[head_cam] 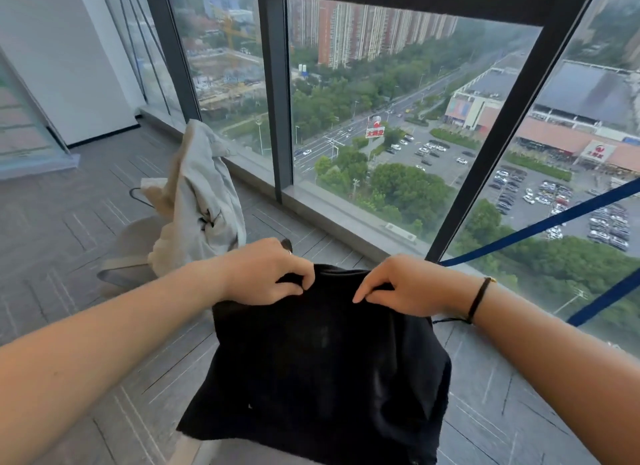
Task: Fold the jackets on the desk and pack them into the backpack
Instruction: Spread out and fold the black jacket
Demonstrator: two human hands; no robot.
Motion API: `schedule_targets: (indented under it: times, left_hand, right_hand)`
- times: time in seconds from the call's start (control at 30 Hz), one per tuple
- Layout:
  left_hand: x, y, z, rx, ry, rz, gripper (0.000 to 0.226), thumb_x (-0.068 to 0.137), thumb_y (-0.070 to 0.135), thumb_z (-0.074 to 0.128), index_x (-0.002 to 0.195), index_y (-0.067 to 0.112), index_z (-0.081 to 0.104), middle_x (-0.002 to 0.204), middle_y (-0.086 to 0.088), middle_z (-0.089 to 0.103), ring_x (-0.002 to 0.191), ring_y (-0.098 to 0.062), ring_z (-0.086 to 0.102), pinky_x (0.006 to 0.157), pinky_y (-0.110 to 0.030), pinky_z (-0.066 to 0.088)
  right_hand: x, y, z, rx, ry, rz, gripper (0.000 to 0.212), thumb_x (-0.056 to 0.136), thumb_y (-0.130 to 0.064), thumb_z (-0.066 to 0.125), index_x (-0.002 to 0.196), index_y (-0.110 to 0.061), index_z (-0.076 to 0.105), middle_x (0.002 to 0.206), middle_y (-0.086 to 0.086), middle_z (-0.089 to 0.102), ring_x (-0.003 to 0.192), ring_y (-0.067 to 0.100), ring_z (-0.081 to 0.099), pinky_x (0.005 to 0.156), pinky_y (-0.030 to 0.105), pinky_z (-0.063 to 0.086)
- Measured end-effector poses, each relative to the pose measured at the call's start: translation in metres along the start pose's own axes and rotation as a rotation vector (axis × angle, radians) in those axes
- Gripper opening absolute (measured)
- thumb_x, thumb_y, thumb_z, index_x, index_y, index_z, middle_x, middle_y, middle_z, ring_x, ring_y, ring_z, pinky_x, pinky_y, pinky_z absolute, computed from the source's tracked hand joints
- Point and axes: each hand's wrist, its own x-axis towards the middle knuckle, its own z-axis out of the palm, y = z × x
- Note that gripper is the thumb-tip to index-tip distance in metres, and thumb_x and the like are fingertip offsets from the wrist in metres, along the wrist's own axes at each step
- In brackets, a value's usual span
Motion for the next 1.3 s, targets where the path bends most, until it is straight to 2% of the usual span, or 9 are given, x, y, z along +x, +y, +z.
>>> schedule_targets:
  times: [0.1, 0.23, 0.47, 0.57, 0.7, 0.93, 1.07, 1.17, 1.3]
  left_hand:
    - [-0.035, 0.020, -0.047, -0.088, 0.021, 0.057, 0.024, 0.098, 0.037, 0.058, 0.119, 0.048, 0.064, 0.101, 0.022, 0.072, 0.093, 0.000, 0.066, 0.092, -0.020, 0.046]
    - [-0.081, 0.019, -0.095, -0.027, -0.029, -0.090, 0.040, 0.099, 0.041, 0.056, 0.130, 0.064, 0.045, 0.072, 0.004, 0.069, 0.065, -0.014, 0.062, 0.073, -0.028, 0.052]
    - [-0.175, 0.026, -0.087, 0.061, -0.181, -0.463, 0.032, 0.099, 0.037, 0.057, 0.121, 0.059, 0.059, 0.095, 0.039, 0.057, 0.089, 0.011, 0.055, 0.077, -0.008, 0.038]
    - [-0.217, 0.058, -0.081, 0.118, -0.162, -0.645, 0.036, 0.099, 0.041, 0.057, 0.129, 0.061, 0.053, 0.109, 0.033, 0.060, 0.106, 0.000, 0.057, 0.088, -0.019, 0.043]
    - [-0.267, 0.128, -0.072, 0.109, -0.112, -0.979, 0.048, 0.099, 0.038, 0.057, 0.136, 0.065, 0.043, 0.124, 0.020, 0.063, 0.112, -0.010, 0.057, 0.089, -0.028, 0.044]
    - [-0.324, 0.299, -0.023, -0.050, -0.017, -1.476, 0.052, 0.108, 0.033, 0.037, 0.138, 0.073, 0.025, 0.074, 0.008, 0.059, 0.067, -0.018, 0.059, 0.067, -0.040, 0.052]
    - [-0.356, 0.397, -0.008, -0.102, 0.098, -1.671, 0.056, 0.107, 0.036, 0.039, 0.138, 0.076, 0.015, 0.095, 0.012, 0.066, 0.074, -0.013, 0.059, 0.068, -0.039, 0.051]
    - [-0.376, 0.470, 0.000, -0.152, 0.176, -1.768, 0.062, 0.106, 0.031, 0.046, 0.146, 0.067, 0.016, 0.127, 0.035, 0.050, 0.097, -0.002, 0.055, 0.078, -0.027, 0.045]
    - [-0.394, 0.565, 0.033, -0.251, 0.274, -1.866, 0.062, 0.103, 0.022, 0.052, 0.152, 0.050, 0.027, 0.149, 0.024, 0.042, 0.127, -0.002, 0.044, 0.103, -0.025, 0.038]
  right_hand:
    - [-0.010, -0.023, -0.023, 0.050, 0.136, -0.060, 0.030, 0.099, -0.020, 0.058, 0.106, -0.044, 0.076, 0.106, -0.035, 0.068, 0.097, -0.008, 0.064, 0.091, 0.018, 0.050]
    - [-0.012, -0.070, -0.051, 0.093, 0.212, -0.129, 0.028, 0.097, -0.022, 0.063, 0.102, -0.047, 0.075, 0.094, -0.034, 0.070, 0.079, 0.002, 0.069, 0.074, 0.016, 0.051]
    - [0.035, -0.147, -0.029, -0.029, -0.132, -0.296, 0.034, 0.091, -0.021, 0.066, 0.109, -0.050, 0.072, 0.078, 0.002, 0.071, 0.054, 0.004, 0.052, 0.060, 0.020, 0.045]
    - [0.041, -0.172, -0.014, -0.124, -0.135, -0.417, 0.035, 0.097, -0.021, 0.057, 0.111, -0.051, 0.068, 0.086, -0.014, 0.068, 0.071, -0.003, 0.061, 0.073, 0.018, 0.050]
    - [0.026, -0.206, 0.003, -0.279, -0.103, -0.659, 0.041, 0.102, -0.020, 0.048, 0.123, -0.054, 0.059, 0.091, -0.022, 0.054, 0.076, -0.007, 0.055, 0.077, 0.011, 0.043]
    - [-0.029, -0.254, 0.038, -0.237, -0.208, -1.058, 0.035, 0.100, -0.019, 0.053, 0.102, -0.049, 0.072, 0.076, -0.026, 0.064, 0.068, 0.001, 0.060, 0.069, 0.019, 0.046]
    - [-0.073, -0.296, 0.060, 0.026, -0.324, -1.228, 0.036, 0.098, -0.015, 0.058, 0.090, -0.044, 0.076, 0.070, -0.003, 0.070, 0.060, 0.027, 0.056, 0.063, 0.037, 0.048]
    - [-0.114, -0.328, 0.076, 0.063, -0.463, -1.334, 0.036, 0.099, -0.016, 0.058, 0.093, -0.046, 0.076, 0.055, -0.005, 0.049, 0.054, 0.018, 0.037, 0.056, 0.029, 0.031]
    - [-0.179, -0.355, 0.108, -0.104, -0.694, -1.445, 0.032, 0.104, -0.021, 0.053, 0.105, -0.046, 0.073, 0.048, -0.012, 0.040, 0.050, 0.010, 0.033, 0.055, 0.023, 0.029]
